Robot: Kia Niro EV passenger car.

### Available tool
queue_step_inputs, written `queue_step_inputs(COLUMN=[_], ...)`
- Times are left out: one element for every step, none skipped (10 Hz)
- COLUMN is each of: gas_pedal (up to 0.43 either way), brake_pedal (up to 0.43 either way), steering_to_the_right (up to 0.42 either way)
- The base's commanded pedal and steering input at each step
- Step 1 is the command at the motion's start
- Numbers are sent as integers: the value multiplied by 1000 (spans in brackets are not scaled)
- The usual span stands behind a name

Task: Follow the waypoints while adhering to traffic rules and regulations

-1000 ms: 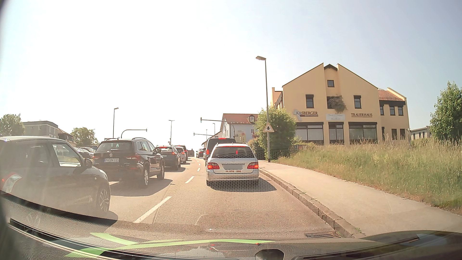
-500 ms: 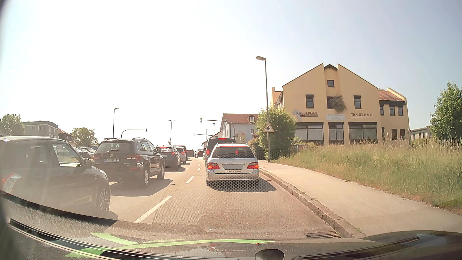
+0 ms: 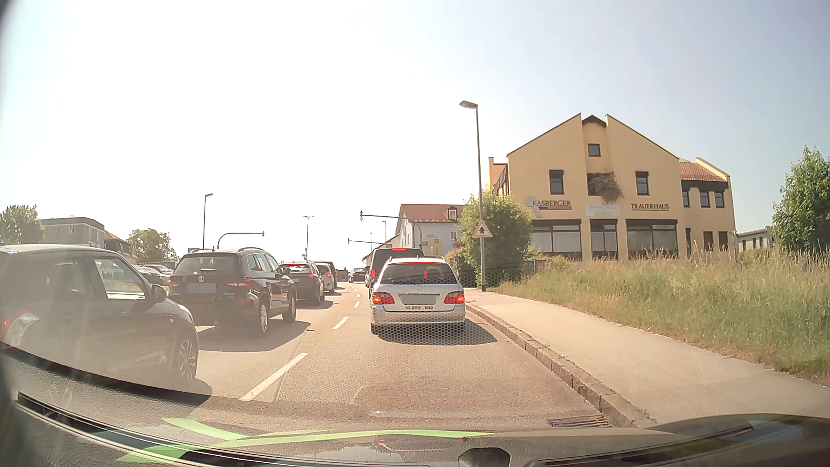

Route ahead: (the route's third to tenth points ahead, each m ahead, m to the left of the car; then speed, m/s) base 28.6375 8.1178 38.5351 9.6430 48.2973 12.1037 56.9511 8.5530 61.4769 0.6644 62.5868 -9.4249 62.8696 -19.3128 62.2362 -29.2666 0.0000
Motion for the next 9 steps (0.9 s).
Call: queue_step_inputs(gas_pedal=[0, 0, 0, 0, 0, 0, 0, 0, 0], brake_pedal=[250, 250, 256, 256, 256, 250, 256, 244, 244], steering_to_the_right=[-25, -24, -25, -24, -24, -24, -24, -24, -25])
